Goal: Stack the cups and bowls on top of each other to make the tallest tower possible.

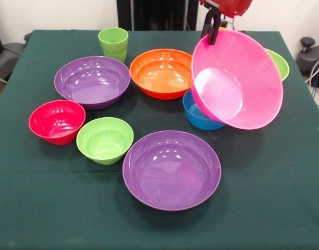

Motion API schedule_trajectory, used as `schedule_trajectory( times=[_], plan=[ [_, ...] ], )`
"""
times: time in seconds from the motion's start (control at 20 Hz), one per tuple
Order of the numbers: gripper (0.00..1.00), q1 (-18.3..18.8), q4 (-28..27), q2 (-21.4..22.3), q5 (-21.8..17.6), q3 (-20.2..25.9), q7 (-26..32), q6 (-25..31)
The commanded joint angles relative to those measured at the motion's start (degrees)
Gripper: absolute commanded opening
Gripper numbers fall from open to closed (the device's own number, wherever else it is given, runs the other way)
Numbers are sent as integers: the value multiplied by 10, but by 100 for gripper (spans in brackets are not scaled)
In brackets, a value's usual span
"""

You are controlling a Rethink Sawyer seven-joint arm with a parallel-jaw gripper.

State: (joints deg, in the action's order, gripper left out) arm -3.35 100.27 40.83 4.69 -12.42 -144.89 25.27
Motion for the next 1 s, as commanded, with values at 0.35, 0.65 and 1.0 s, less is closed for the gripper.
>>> schedule_trajectory(
  times=[0.35,0.65,1.0],
  plan=[
    [0,14,6,-31,-36,69,11,-23],
    [0,9,1,-32,-33,66,5,-12],
    [0,10,8,-29,-33,71,6,-10]
  ],
)
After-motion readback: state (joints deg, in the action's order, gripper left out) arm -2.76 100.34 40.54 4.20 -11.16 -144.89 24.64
